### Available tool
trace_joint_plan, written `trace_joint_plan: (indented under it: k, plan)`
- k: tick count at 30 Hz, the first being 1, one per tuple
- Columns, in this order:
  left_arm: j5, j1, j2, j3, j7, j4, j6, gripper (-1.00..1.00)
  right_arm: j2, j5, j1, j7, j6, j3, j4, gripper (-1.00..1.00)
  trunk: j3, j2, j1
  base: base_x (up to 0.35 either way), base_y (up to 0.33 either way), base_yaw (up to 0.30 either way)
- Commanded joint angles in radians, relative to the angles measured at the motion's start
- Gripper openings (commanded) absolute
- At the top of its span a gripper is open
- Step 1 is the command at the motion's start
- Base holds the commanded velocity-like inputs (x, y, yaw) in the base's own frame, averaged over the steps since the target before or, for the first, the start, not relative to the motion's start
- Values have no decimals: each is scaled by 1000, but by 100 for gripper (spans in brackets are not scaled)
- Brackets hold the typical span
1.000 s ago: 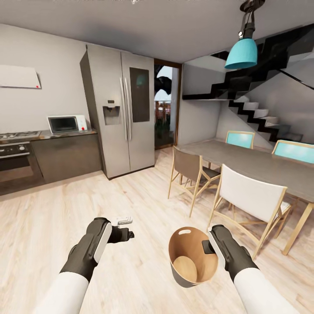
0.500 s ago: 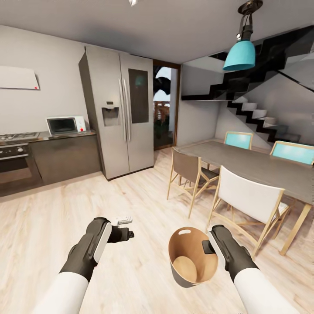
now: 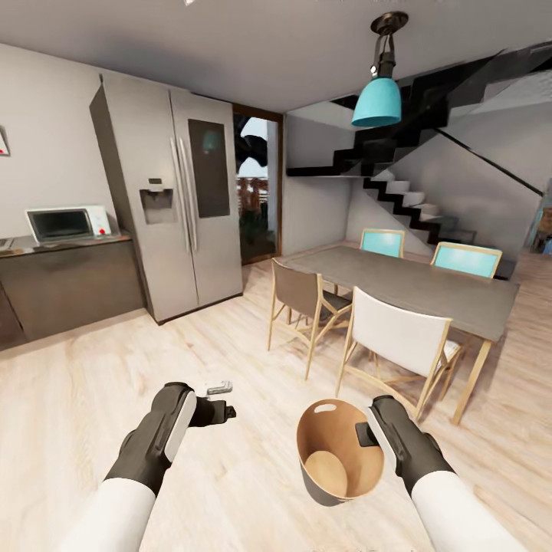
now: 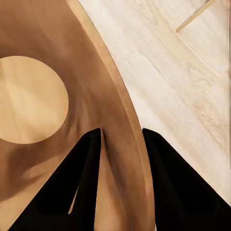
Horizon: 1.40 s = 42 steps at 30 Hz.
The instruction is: Put the three can of soda from the living room inside the tash can in the kitchen.
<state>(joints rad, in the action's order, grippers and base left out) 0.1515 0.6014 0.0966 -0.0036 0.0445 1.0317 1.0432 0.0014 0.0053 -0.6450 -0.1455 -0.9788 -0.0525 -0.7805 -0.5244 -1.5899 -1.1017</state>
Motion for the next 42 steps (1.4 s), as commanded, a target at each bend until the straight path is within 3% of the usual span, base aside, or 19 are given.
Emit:
trace_joint_plan:
  k: [1,15,18,21,22,26,27,29,36,39,42]
  plan:
    - [0,0,0,0,0,0,0,100,0,-13,-1,4,1,0,0,-100,0,0,0,0,0,-285]
    - [-5,0,2,-2,0,-7,-4,100,0,-13,0,6,2,0,0,-100,0,0,0,0,0,-286]
    - [-6,1,4,-3,0,-21,-5,100,-11,-14,0,7,2,1,1,-100,0,0,0,0,0,-286]
    - [-5,8,8,-3,1,-86,-23,100,-46,-16,0,20,4,5,8,-100,0,0,0,0,0,-286]
    - [-5,8,8,-3,1,-86,-23,100,-46,-16,0,20,4,5,8,-100,0,0,0,0,0,-286]
    - [-6,14,9,-3,1,-122,-34,100,-87,-16,3,79,6,31,14,-100,0,0,0,0,0,-286]
    - [-8,16,8,-2,3,-138,-44,100,-116,-16,5,107,12,59,26,-100,0,0,0,0,0,-286]
    - [-8,17,8,-1,12,-199,-76,100,-148,-17,7,129,16,89,36,-100,0,0,0,0,0,-286]
    - [-3,18,9,-1,26,-386,-219,100,-183,-15,12,186,32,110,64,-100,0,0,0,0,0,-286]
    - [-2,19,10,-1,27,-471,-292,100,-194,-13,14,193,91,112,129,-100,-1,0,0,0,0,-285]
    - [-2,20,9,-1,27,-494,-312,100,-196,-13,14,194,118,112,164,-100,-3,0,0,0,0,-284]
